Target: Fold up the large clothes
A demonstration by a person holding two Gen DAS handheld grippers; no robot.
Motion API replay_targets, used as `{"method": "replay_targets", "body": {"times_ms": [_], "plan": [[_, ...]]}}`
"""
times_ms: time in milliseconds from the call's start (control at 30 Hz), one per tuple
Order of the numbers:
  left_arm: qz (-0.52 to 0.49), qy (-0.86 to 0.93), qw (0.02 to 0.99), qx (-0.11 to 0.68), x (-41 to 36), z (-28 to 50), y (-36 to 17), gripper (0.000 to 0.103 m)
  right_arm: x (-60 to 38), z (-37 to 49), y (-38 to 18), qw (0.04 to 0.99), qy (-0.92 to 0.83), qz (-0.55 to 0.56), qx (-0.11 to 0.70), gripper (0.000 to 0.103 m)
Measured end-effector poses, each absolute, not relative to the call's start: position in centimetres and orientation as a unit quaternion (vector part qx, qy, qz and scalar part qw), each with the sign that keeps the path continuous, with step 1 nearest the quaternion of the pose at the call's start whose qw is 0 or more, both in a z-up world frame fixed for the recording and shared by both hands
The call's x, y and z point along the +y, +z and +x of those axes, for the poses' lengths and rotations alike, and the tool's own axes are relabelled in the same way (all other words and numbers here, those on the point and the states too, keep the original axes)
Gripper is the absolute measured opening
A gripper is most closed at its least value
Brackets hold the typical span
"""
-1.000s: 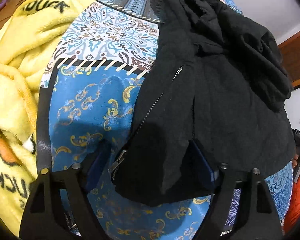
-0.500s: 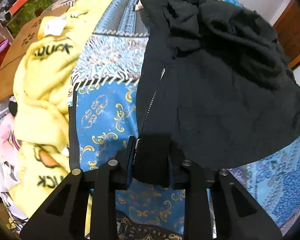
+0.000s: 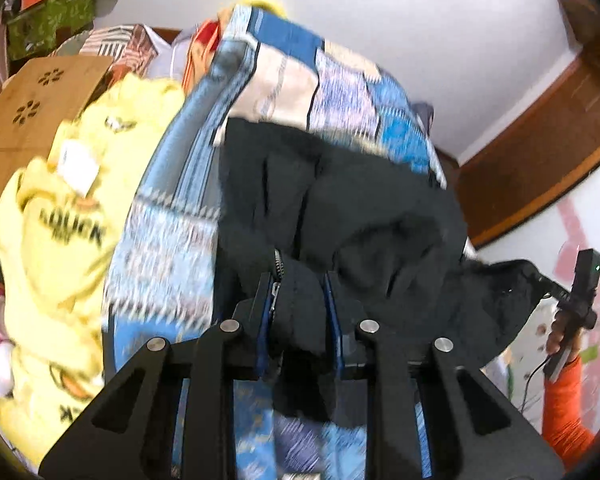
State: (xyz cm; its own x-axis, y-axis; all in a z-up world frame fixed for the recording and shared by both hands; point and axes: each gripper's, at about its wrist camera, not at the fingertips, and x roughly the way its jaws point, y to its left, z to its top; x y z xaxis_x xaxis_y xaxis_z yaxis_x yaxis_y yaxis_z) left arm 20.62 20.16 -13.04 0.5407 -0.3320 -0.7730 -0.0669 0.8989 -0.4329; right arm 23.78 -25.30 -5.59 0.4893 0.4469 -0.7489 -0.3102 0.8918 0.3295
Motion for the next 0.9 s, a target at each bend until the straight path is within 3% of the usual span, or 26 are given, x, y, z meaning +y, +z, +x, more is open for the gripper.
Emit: {"method": "replay_targets", "body": {"times_ms": [300, 633, 900], "plan": [[-0.299, -0.046, 0.851, 0.429, 24.8, 30.1, -11.9, 0.021, -24.5, 33.9, -7.5, 0.861, 0.182, 0.108, 0.462, 0.005], [-0.336, 0.017, 0.816, 0.470, 29.3, 39.5, -23.0, 0.021, -24.5, 42.6, -16.3, 0.833, 0.144, 0.143, 0.515, 0.004], [-0.258, 0.028, 0.817, 0.515, 26.3, 43.3, -28.1, 0.023, -25.9, 43.5, -18.6, 0.804, 0.165, 0.179, 0.543, 0.005]]}}
